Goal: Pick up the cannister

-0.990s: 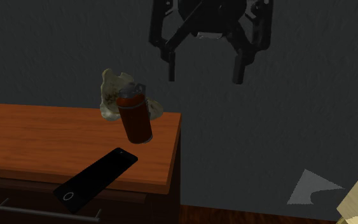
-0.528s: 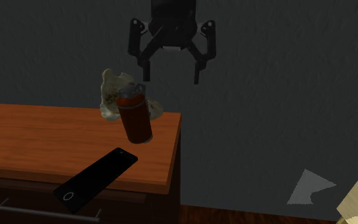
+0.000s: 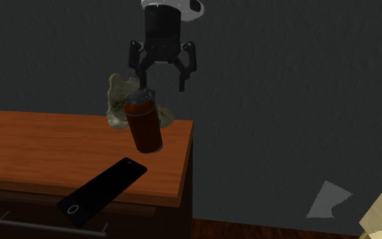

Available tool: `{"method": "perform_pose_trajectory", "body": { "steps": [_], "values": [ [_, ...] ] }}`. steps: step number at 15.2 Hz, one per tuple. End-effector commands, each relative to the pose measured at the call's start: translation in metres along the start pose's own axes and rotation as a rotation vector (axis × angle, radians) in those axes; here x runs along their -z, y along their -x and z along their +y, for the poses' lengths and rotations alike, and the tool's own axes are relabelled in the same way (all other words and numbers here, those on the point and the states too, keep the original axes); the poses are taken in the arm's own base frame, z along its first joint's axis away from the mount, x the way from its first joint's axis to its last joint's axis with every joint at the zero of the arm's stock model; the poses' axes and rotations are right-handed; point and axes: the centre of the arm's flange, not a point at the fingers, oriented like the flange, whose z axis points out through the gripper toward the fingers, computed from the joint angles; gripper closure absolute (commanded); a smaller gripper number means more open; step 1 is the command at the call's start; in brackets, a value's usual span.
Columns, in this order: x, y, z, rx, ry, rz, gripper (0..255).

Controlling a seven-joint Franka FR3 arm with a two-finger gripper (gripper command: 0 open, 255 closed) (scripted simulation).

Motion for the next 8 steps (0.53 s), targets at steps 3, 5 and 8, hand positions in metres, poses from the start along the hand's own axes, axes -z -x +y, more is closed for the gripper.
{"method": "perform_pose_trajectory", "body": {
  "steps": [3, 5, 8],
  "values": [
    [-0.006, -0.042, -0.034, -0.055, -0.002, -0.019, 0],
    [-0.009, -0.065, -0.049, -0.082, -0.003, -0.028, 0],
    [-0.014, -0.1, -0.07, -0.123, -0.004, -0.042, 0]
  ]
}}
